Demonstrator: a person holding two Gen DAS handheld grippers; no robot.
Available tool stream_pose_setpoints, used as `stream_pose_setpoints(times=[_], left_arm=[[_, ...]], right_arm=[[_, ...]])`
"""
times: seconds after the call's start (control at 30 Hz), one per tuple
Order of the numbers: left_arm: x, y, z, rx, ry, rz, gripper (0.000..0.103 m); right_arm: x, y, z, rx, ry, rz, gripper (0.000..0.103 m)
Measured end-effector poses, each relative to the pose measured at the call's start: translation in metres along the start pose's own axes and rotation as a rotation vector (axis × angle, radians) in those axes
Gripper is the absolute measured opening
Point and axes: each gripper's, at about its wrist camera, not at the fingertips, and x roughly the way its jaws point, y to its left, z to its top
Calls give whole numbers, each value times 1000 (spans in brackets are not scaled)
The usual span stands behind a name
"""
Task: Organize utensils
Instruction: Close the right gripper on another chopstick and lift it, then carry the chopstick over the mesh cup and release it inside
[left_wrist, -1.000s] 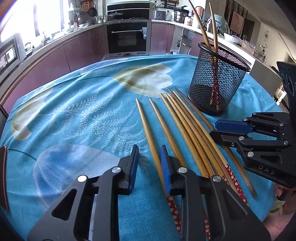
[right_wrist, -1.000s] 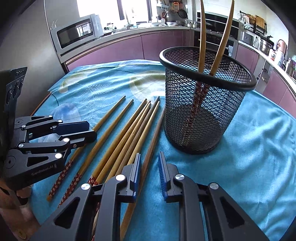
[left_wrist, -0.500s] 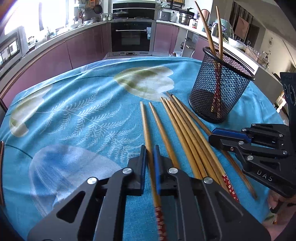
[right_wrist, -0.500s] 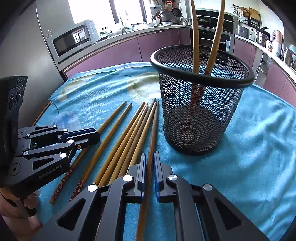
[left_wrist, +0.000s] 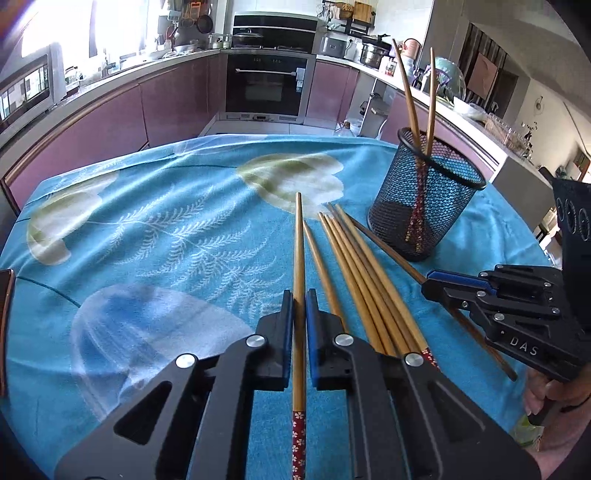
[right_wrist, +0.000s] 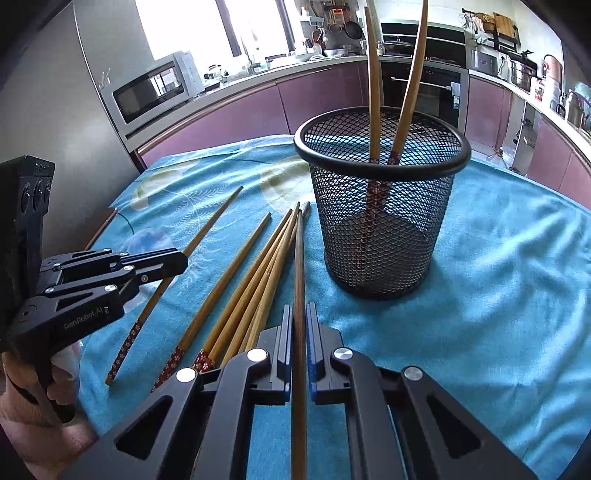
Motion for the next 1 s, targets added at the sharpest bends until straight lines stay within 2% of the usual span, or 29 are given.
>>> stream_pose_setpoints(times=[0.2, 0.43, 0.7, 0.87, 1.0], left_arm=[[-10, 3, -5, -13, -5, -37, 8], [-3, 8, -9, -35, 18, -40, 8], [-2, 6, -8, -39, 16, -55, 8], [-15, 7, -4, -48, -8, -93, 8], [-33, 5, 4, -50, -45, -148, 7]], right_arm=[[-1, -4, -9, 0, 30, 17, 6], [8, -4, -10, -19, 60, -21, 8], [13, -3, -4, -33, 55, -23, 6], [-4, -4, -7, -19, 13, 25, 6], [-34, -5, -5, -18, -63, 71, 6]])
